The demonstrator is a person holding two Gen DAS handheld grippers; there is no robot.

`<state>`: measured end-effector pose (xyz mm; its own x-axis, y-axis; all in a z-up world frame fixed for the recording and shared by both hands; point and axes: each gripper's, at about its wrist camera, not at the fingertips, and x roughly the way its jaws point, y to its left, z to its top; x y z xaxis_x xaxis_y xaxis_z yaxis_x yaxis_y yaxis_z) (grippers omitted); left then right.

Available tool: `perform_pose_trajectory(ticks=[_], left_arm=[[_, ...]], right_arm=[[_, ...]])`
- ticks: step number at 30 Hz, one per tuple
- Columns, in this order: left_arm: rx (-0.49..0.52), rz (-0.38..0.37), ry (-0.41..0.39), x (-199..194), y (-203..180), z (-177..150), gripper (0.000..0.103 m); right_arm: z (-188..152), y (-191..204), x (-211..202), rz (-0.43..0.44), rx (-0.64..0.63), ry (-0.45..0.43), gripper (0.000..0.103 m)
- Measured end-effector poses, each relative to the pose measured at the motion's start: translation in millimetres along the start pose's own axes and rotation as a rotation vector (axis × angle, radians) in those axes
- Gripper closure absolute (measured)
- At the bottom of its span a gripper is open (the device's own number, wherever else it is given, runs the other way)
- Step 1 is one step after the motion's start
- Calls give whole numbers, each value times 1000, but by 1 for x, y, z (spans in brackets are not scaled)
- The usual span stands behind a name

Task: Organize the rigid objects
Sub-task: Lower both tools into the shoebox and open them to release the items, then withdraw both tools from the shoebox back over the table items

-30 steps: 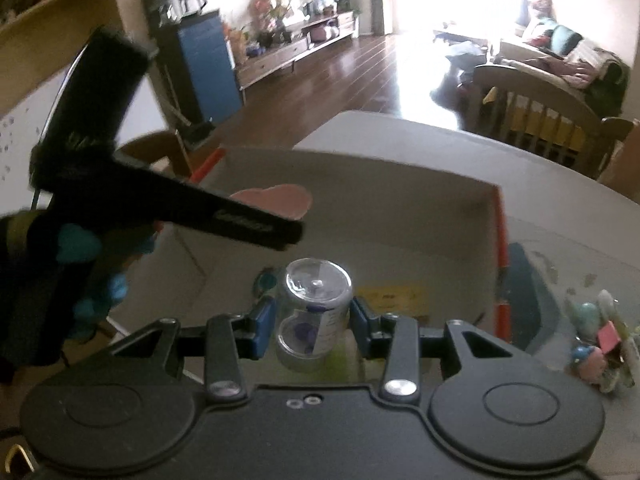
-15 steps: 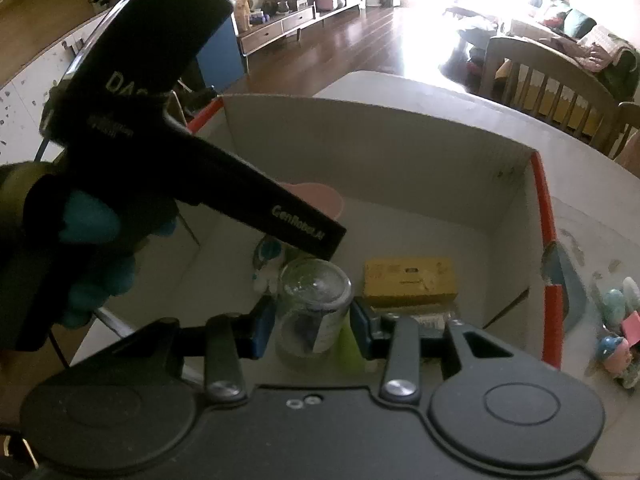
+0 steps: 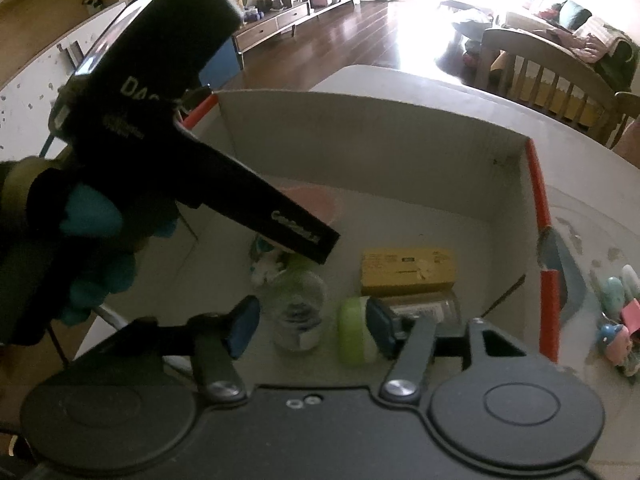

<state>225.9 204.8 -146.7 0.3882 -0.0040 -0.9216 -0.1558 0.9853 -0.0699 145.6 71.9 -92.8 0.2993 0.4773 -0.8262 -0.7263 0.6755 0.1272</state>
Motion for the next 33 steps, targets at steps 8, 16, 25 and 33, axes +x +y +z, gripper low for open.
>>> perform_pose_trajectory(ticks=[8,16,25,33], left_arm=[[-2,0,-44,-13,-7,-4,29],[-23,5,-106,-43,-2,-12,29],[-23,6,-174,-84,-9,-25,29],[-9,4,-236,-120,-24,-36,29]], right_arm=[[5,-5,-17,20,23,-40,34],[6,-10,-42,38,42,-95,30],[0,-17,-79,35,61,-168,24],[-11,-26,-109,35,81,-232,16]])
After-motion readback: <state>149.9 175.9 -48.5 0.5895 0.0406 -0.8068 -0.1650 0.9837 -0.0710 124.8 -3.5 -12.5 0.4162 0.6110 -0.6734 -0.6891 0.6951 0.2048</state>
